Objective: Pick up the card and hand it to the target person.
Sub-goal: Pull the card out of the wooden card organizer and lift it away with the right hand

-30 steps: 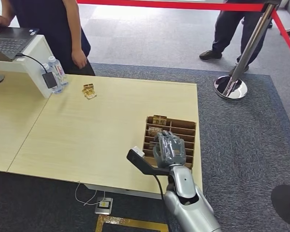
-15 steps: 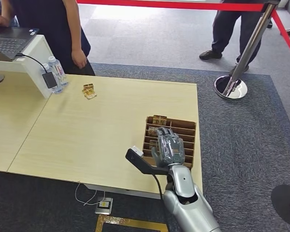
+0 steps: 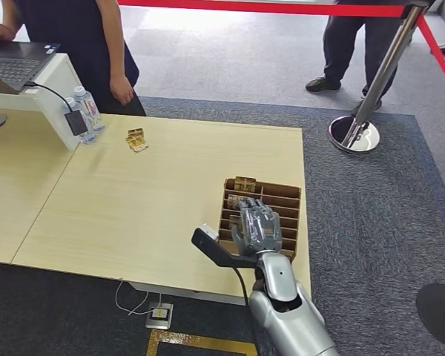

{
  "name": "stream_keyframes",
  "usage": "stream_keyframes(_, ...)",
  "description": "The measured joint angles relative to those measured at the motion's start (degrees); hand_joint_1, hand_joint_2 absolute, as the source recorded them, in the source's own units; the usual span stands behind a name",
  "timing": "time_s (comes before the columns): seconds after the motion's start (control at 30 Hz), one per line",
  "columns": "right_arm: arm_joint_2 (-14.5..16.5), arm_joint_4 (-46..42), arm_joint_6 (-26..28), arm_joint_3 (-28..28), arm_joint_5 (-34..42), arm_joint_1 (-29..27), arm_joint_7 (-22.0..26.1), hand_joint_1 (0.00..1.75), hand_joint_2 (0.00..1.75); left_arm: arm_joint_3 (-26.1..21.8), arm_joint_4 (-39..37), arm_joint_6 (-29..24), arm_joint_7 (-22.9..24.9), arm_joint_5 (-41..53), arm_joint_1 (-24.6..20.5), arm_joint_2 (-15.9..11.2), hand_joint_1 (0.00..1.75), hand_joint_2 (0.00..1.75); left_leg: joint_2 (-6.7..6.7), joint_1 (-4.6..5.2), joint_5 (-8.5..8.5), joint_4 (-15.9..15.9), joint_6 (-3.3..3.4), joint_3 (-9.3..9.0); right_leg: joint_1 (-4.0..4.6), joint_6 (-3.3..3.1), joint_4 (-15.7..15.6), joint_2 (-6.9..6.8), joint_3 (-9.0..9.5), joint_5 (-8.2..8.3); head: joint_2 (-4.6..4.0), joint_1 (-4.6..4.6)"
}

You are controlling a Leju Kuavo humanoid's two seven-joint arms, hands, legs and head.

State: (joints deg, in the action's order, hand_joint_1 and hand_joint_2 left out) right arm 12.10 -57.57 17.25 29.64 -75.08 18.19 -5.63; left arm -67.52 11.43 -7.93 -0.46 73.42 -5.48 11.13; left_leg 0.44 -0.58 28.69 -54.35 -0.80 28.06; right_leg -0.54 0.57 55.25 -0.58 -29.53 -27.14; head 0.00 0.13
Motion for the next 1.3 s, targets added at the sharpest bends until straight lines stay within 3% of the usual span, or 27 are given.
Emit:
stream_keyframes(1.1, 0.35, 7.93, 1.91, -0.03, 1.66, 3.24, 0.16, 0.84, 1.75, 0.00, 0.00, -0.38, -0.13, 0.13, 0.16, 0.02, 0.00, 0.00, 0.00, 0.00, 0.00, 0.00, 0.00, 0.00, 0.00, 0.00, 0.00, 0.00, -0.01, 0.00, 0.00, 0.00)
stream_keyframes(1.2, 0.34, 7.95, 1.97, -0.05, 1.73, 3.38, 0.16, 1.26, 1.75, 0.00, 0.00, -0.48, -0.14, 0.13, 0.19, 0.03, 0.00, 0.00, 0.00, 0.00, 0.00, 0.00, 0.00, 0.00, 0.00, 0.00, 0.00, 0.00, -0.01, 0.00, 0.00, 0.00)
stream_keyframes(1.23, 0.34, 7.95, 1.99, -0.05, 1.72, 3.44, 0.16, 1.47, 1.75, 0.00, 0.00, -0.52, -0.15, 0.13, 0.19, 0.04, 0.00, 0.00, 0.00, 0.00, 0.00, 0.00, 0.00, -0.01, 0.00, 0.00, 0.00, 0.00, -0.01, 0.00, 0.00, 0.00)
stream_keyframes(1.3, 0.34, 7.95, 2.10, -0.07, 1.71, 3.56, 0.16, 1.67, 1.75, 0.00, 0.00, -0.58, -0.15, 0.13, 0.20, 0.04, 0.00, 0.00, 0.00, 0.00, 0.00, 0.00, 0.00, -0.01, 0.00, 0.00, 0.00, 0.00, -0.01, 0.00, 0.00, 0.01)
